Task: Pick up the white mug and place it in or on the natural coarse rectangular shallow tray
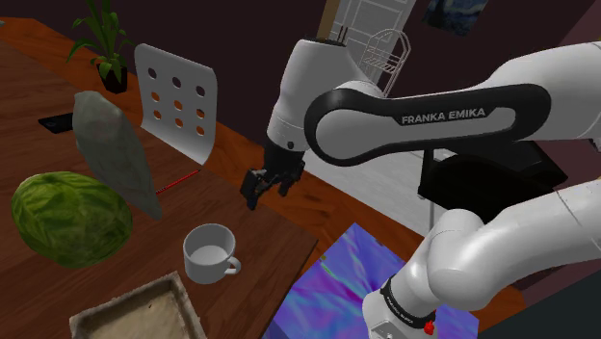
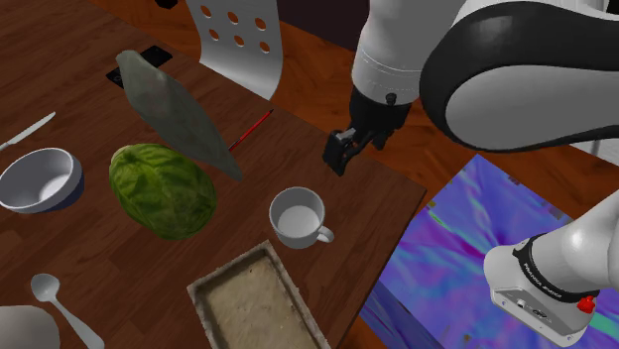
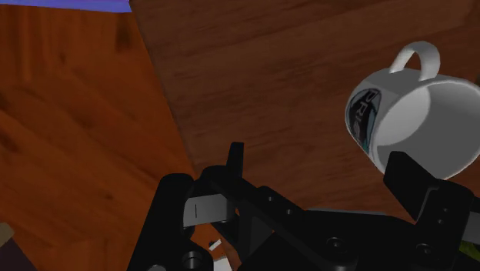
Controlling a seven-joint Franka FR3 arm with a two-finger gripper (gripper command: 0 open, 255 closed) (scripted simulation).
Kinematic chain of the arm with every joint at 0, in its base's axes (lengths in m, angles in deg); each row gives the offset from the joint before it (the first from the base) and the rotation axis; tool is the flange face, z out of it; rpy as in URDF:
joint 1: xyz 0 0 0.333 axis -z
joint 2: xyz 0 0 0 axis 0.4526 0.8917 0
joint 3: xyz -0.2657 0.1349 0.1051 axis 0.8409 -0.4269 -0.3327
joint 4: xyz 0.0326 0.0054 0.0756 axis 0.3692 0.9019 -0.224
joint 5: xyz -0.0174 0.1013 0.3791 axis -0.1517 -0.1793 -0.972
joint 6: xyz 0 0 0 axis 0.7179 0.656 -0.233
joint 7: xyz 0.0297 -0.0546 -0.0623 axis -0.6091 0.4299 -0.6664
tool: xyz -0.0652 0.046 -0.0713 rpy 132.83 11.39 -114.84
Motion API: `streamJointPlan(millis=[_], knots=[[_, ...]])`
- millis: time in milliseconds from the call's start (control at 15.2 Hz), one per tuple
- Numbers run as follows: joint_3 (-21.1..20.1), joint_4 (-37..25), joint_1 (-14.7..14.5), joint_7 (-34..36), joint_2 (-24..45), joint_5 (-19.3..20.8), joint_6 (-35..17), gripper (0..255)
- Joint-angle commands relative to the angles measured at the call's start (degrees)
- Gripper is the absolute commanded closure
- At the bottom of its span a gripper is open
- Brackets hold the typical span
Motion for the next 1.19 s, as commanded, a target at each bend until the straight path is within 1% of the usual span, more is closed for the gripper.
streamJointPlan(millis=[0,198,330,396,858,1122], knots=[[-2.1,-1.2,-0.2,2.1,3.7,0.4,-2.5,0],[-5.3,-3.4,-0.5,5.9,9.7,1.8,-6.2,0],[-7.3,-5.2,-0.6,8.7,13.9,3.5,-8.4,0],[-7.4,-5.4,-0.6,9.1,14.4,3.7,-8.6,0],[-8.3,-3.0,-0.5,10.5,18.6,5.5,-14.9,0],[-8.3,-3.0,-0.5,10.5,18.6,5.5,-14.9,0]])
